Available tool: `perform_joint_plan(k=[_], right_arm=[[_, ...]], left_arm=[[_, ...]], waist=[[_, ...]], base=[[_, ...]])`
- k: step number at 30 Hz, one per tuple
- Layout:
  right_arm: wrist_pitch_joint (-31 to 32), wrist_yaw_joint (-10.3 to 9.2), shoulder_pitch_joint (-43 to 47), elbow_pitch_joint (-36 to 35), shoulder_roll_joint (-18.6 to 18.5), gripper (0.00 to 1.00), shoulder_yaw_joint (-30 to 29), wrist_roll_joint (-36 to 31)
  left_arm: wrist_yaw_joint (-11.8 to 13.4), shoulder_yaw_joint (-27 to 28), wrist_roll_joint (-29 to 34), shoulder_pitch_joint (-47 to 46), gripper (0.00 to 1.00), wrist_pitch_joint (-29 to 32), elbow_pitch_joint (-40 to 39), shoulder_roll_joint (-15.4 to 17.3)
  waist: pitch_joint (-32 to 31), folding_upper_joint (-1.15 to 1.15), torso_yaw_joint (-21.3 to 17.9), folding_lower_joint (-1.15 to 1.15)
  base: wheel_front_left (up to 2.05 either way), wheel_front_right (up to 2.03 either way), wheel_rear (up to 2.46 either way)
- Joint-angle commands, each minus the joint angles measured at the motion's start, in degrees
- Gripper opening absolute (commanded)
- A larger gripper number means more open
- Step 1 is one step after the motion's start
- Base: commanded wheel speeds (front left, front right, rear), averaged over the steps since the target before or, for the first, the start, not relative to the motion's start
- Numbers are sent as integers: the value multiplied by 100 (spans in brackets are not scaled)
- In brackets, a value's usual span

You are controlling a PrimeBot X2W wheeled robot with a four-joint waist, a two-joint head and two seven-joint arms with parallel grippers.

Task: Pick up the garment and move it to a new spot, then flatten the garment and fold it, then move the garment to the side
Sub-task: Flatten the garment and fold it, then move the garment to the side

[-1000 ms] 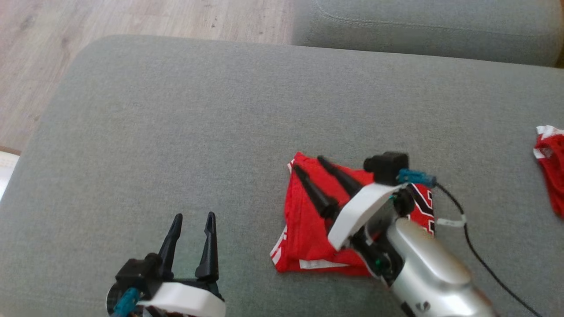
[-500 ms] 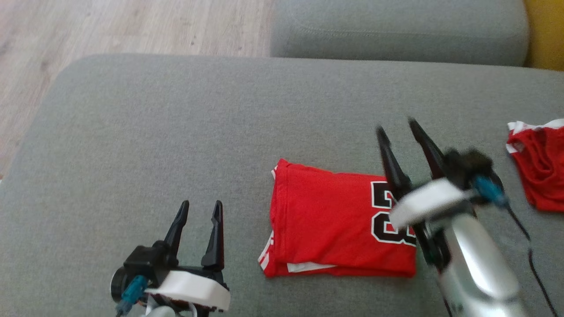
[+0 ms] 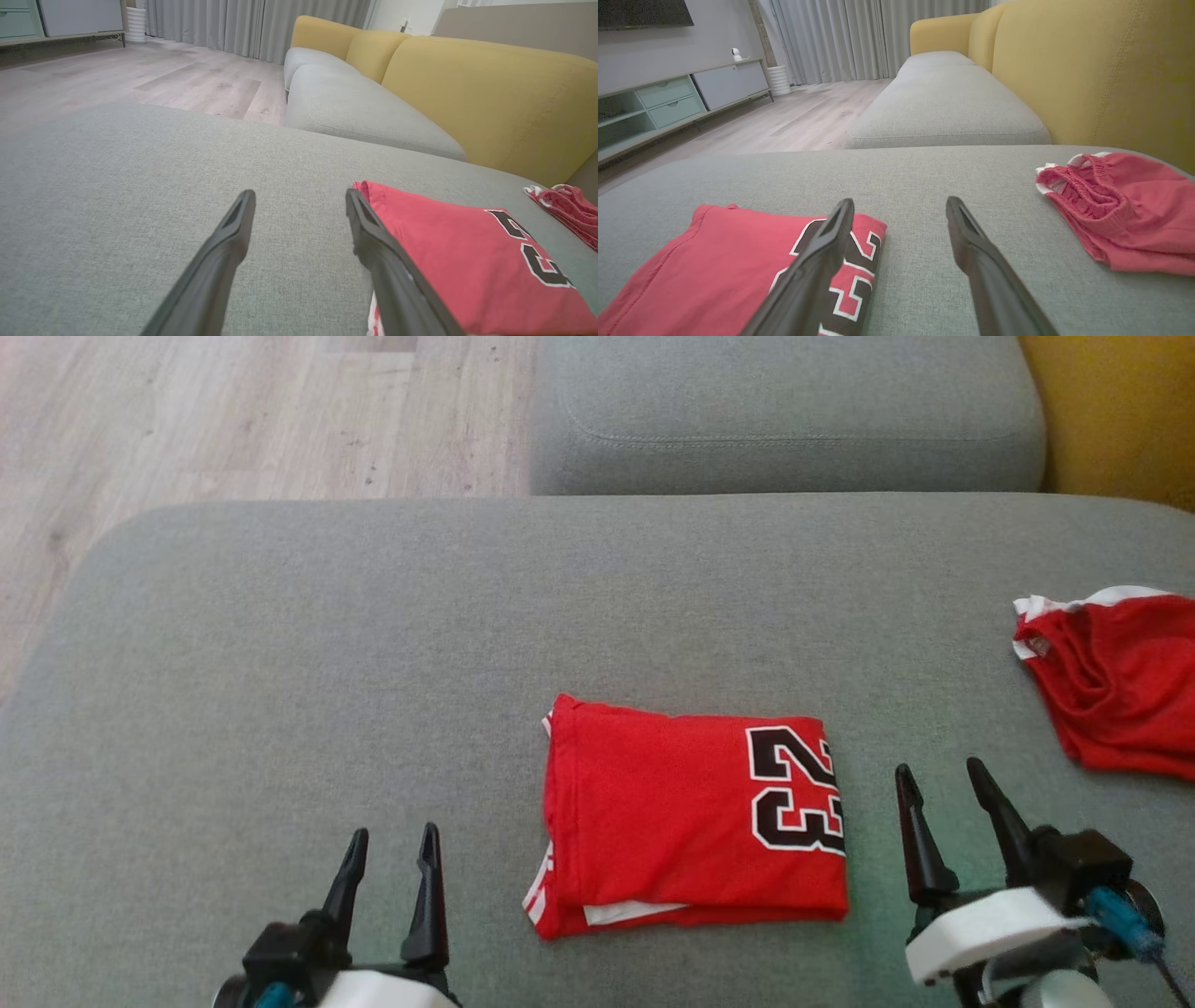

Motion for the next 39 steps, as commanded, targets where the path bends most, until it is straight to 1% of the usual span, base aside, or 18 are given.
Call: perform_joint_plan(k=[1, 11, 22, 27, 30, 34, 37, 38, 39], right_arm=[[-7, -4, -144, -236, -19, 100, 122, -80], [20, -4, 108, -338, -19, 100, 183, 52], [62, -4, 79, -294, -19, 100, 173, 66], [203, -4, -32, -256, -19, 100, 129, 55], [477, -4, -194, -185, -19, 100, 118, -7], [1135, -4, -503, 46, -19, 100, 131, 120], [1694, -4, -755, 249, -19, 100, 179, 54], [1694, -4, -755, 249, -19, 100, 179, 54], [1875, -4, -833, 324, -19, 100, 167, 81]], left_arm=[[32, 261, -51, -193, 100, -79, -152, 68], [1, 366, -44, -87, 100, -134, -118, 62], [-25, 358, -45, -82, 100, -144, -88, 62], [-36, 330, -48, -90, 100, -145, -64, 59], [-40, 305, -36, -120, 100, -138, -50, 61], [-38, 275, -15, -164, 100, -120, -56, 72], [-35, 265, -13, -180, 100, -117, -59, 65], [-35, 265, -13, -180, 100, -117, -59, 65], [-31, 264, -14, -187, 100, -118, -62, 56]], waist=[[-1, 0, -13, 1], [-26, 0, 27, 1], [-41, 0, 88, 1], [-66, 0, 122, 1], [-59, 0, 158, 1], [-9, 0, 248, 1], [69, 0, 346, 1], [69, 0, 346, 1], [108, 0, 384, 1]], base=[[0, 0, 0], [0, 0, 0], [0, 0, 0], [0, 0, 0], [0, 0, 0], [0, 0, 0], [0, 0, 0], [0, 0, 0], [0, 0, 0]])
